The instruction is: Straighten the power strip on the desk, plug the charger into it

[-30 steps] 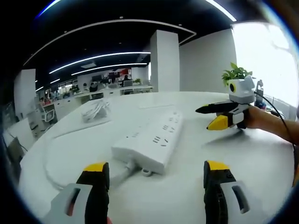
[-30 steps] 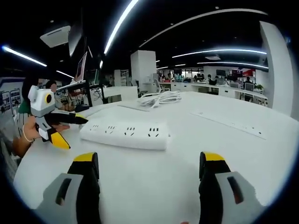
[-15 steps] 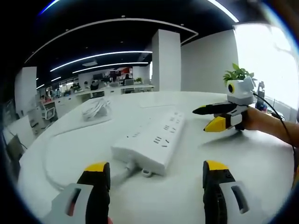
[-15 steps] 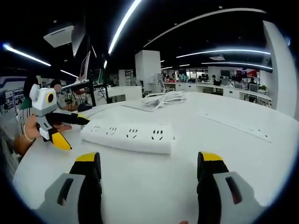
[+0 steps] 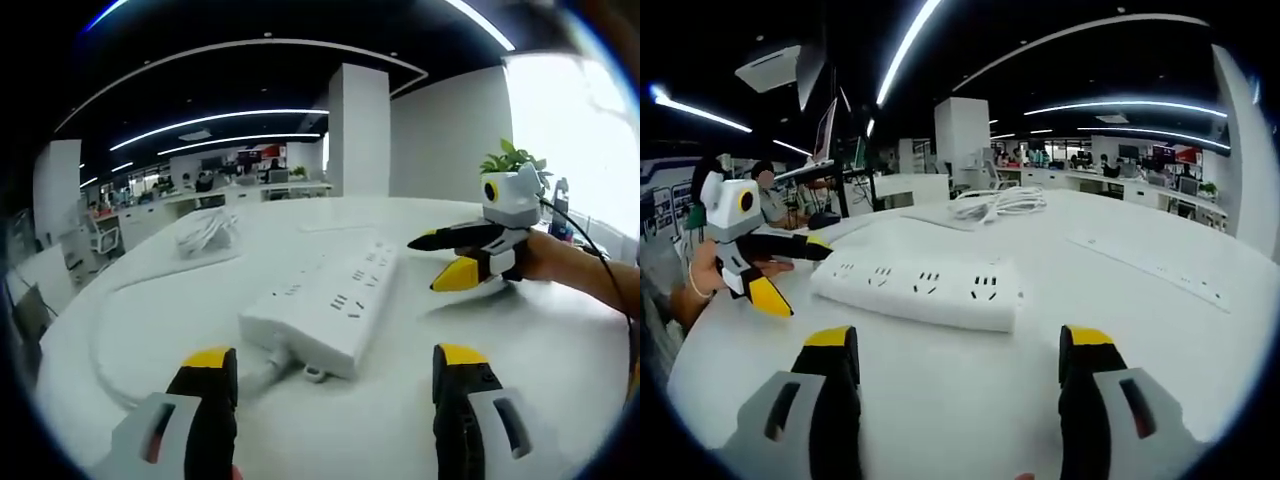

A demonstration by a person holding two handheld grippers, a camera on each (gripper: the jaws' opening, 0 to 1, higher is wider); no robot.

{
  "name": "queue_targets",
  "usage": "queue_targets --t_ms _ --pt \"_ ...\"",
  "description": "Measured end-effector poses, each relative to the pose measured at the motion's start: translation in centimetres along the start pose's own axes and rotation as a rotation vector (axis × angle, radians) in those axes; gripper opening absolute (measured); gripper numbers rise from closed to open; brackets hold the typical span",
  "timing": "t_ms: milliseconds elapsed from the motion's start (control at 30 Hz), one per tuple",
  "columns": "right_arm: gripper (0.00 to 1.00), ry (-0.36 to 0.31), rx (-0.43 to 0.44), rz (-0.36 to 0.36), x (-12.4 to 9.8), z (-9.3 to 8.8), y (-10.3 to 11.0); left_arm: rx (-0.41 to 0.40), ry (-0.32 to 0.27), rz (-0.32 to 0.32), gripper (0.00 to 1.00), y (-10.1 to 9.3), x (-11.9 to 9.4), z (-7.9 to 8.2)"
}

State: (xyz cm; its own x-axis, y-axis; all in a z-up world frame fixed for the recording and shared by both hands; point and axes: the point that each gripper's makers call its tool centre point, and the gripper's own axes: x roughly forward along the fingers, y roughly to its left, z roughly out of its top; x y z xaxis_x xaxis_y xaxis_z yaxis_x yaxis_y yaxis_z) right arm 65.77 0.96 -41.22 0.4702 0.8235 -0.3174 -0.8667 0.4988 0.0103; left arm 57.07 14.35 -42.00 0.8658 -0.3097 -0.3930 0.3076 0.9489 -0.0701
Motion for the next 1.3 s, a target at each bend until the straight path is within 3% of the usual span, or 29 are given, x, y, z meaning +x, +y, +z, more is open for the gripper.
queue_targets --t_ms 1300 --pt "0.76 -0.013 -0.016 0.049 1.6 1.2 1.3 0.000 0.003 -0.024 0.74 -0.4 0.4 0.1"
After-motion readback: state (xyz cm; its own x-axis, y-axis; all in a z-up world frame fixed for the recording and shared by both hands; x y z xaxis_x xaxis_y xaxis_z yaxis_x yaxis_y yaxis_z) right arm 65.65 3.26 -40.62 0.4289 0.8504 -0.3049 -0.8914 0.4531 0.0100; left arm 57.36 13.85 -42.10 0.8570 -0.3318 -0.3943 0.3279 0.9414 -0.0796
